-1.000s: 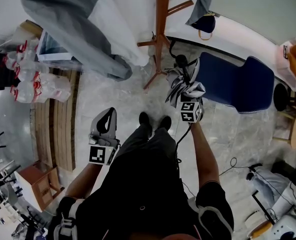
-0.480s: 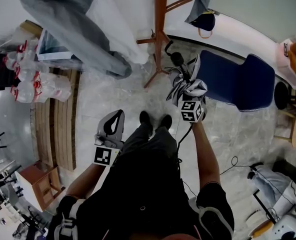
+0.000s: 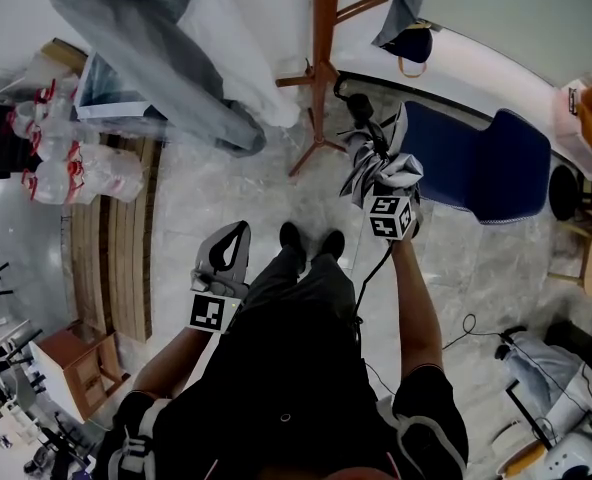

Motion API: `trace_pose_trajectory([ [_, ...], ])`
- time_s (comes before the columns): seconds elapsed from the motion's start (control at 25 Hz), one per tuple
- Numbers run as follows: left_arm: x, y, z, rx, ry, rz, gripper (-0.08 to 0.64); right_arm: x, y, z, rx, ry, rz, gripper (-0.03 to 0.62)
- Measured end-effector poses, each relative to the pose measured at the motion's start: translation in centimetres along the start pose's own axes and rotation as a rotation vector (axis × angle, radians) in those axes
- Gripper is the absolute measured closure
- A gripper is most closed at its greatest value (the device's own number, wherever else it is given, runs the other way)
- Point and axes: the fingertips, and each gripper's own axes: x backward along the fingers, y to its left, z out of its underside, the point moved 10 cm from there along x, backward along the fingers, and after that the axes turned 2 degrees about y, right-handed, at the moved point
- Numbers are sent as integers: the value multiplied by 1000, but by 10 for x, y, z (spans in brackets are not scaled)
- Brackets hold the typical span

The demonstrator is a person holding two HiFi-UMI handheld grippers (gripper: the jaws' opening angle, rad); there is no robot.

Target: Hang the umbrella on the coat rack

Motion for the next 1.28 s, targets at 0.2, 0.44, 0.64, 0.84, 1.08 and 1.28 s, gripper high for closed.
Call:
trace_pose_trajectory([
  [0.2, 1, -1, 3, -2, 5, -2, 558, -10, 2, 1, -8, 14, -20, 449],
  [0.44, 1, 1, 3, 0, 13, -4, 558, -23, 7, -2, -20, 38, -41, 449],
  [0.64, -1, 0, 5, 2, 9, -8, 558, -35, 12, 1, -44, 41, -75, 449],
  [0.84, -5, 0, 5, 3, 11, -1, 558, -52, 19, -2, -85, 39, -123, 449],
  [1.08, -8, 3, 7, 10, 27, 0, 558, -69, 27, -6, -119, 25, -163, 449],
  [1.28, -15, 3, 7, 13, 18, 4, 558, -83, 32, -7, -143, 13, -186, 449],
])
